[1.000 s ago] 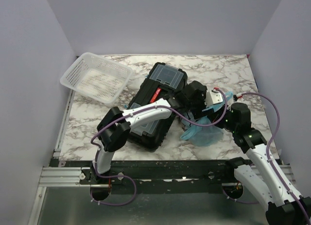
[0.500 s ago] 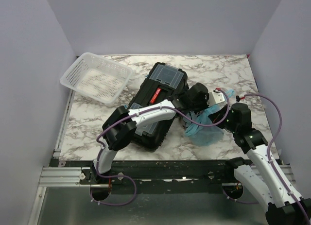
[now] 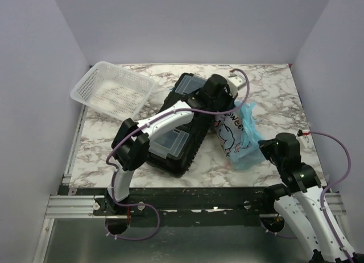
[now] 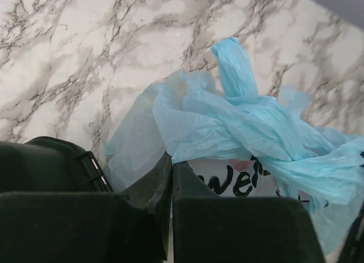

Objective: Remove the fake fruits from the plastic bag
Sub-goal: Untie the plastic bag at the center of the board.

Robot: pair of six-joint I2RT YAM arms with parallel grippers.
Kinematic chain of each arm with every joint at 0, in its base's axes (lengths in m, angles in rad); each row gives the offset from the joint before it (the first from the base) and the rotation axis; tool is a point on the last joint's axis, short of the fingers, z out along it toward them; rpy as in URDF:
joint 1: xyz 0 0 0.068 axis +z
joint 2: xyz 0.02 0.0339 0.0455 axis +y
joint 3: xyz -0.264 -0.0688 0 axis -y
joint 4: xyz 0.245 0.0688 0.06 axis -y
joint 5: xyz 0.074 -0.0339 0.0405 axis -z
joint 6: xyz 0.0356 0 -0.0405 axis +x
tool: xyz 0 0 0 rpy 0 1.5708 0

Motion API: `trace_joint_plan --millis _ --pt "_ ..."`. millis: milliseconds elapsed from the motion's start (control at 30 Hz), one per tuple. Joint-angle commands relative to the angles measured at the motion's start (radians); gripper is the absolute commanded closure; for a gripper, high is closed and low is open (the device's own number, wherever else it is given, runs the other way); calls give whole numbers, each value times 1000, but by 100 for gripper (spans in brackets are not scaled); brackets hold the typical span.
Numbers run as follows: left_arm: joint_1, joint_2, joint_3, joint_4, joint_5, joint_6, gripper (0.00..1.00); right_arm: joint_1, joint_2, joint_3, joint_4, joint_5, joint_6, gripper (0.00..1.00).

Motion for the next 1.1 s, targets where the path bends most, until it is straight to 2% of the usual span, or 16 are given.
trace_joint_plan --millis 0,133,200,267,300,433,533,667,767,867,1067 --pt "106 -67 28 32 293 -299 100 3 -76 -22 -101 107 57 99" --pt "99 -94 -12 28 309 -285 100 3 -91 -22 0 23 -44 97" --pt "99 -107 -27 19 296 -282 100 4 -67 2 52 -50 -143 82" --pt "99 -116 -35 12 289 -275 100 3 -34 40 86 -116 -242 74" --pt "99 -116 -35 8 295 -275 100 3 -15 57 83 -128 -248 66" --pt "93 -107 -29 -11 311 -283 100 3 42 109 153 -236 -357 56" --pt "88 -109 -36 -20 308 -278 100 3 73 167 170 -248 -425 34" --pt "84 -106 -27 -36 310 -272 100 3 147 246 153 -296 -528 20" --pt "82 -98 -7 -52 304 -271 100 3 196 269 172 -414 -595 17" --pt "81 -82 23 -78 291 -291 100 3 244 284 192 -528 -635 20" --pt "81 -68 70 -130 281 -315 100 3 322 287 222 -574 -649 21"
